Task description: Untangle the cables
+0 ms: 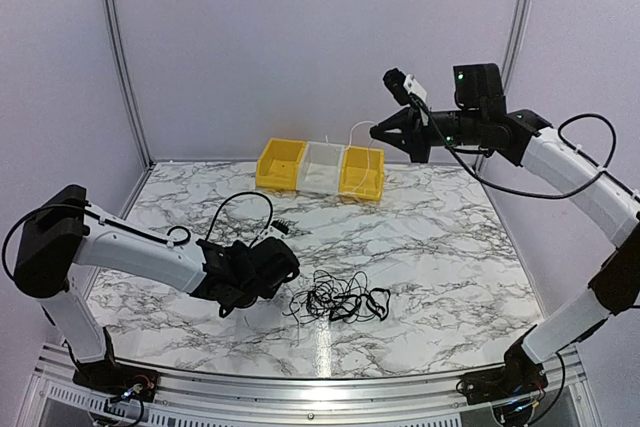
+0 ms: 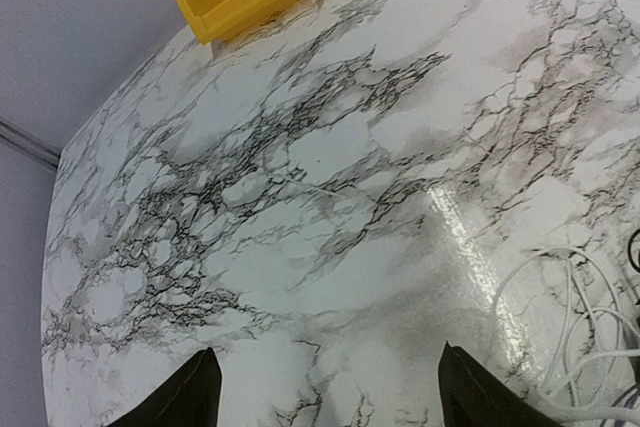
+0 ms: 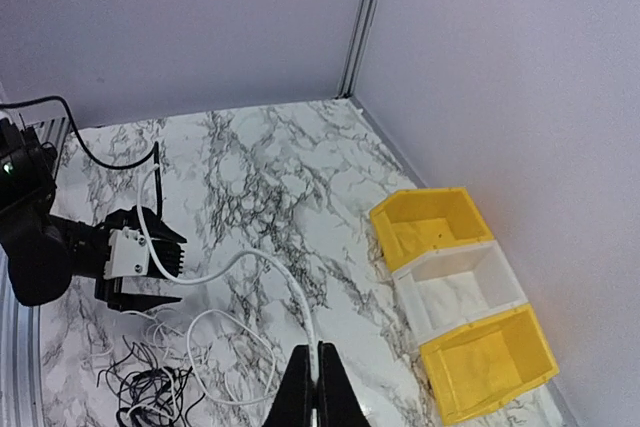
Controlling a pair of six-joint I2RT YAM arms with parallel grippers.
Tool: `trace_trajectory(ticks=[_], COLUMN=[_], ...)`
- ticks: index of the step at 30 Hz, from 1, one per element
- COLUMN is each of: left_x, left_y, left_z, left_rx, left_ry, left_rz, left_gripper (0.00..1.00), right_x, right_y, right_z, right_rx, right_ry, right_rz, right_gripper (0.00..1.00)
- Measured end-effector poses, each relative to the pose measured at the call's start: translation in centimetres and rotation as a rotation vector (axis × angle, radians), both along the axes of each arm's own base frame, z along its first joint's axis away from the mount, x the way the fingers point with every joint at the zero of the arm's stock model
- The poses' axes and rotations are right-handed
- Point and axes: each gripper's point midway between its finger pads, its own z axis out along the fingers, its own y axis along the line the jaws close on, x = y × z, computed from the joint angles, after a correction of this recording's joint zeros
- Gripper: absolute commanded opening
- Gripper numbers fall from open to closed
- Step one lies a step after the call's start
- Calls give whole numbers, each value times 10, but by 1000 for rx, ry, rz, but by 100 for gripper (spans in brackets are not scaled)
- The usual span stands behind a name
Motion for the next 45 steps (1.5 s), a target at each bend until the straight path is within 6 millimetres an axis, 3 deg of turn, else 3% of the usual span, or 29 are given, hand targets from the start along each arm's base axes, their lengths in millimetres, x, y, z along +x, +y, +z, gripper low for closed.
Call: trace_trajectory(ticks=[3,6,11,19,28,34,38,45], left_x=[-4,-11,-23,-40,-55,-54,-52,-50], left_y=[-21,-36,-38,-21,10,20,21,20], left_z=[3,1,-7,5,7,21,20,10], left_rx=[-12,-46,-72,-251,-384,-420,-408,-371], left_ry=[55,107,166,197,200,155,144,151], left_rz=[-91,-154,-183,-96,-10,11,16,23], left_gripper=[77,76,76,76,77,78,77,78], right_x=[4,8,27,96,188,243,270,292], right_y=[3,2,2,-5,-40,-57,-58,-59], right_z=[-29,-34,-38,-64,-74,-82,-112,-207], right_rx=[-36,-41,-43,-82,-73,-45,-47,-113], right_ry=[63,71,75,95,73,53,84,217], right_rz=[4,-3,-33,-152,-319,-395,-413,-454], right_gripper=[0,0,0,0,0,0,0,0])
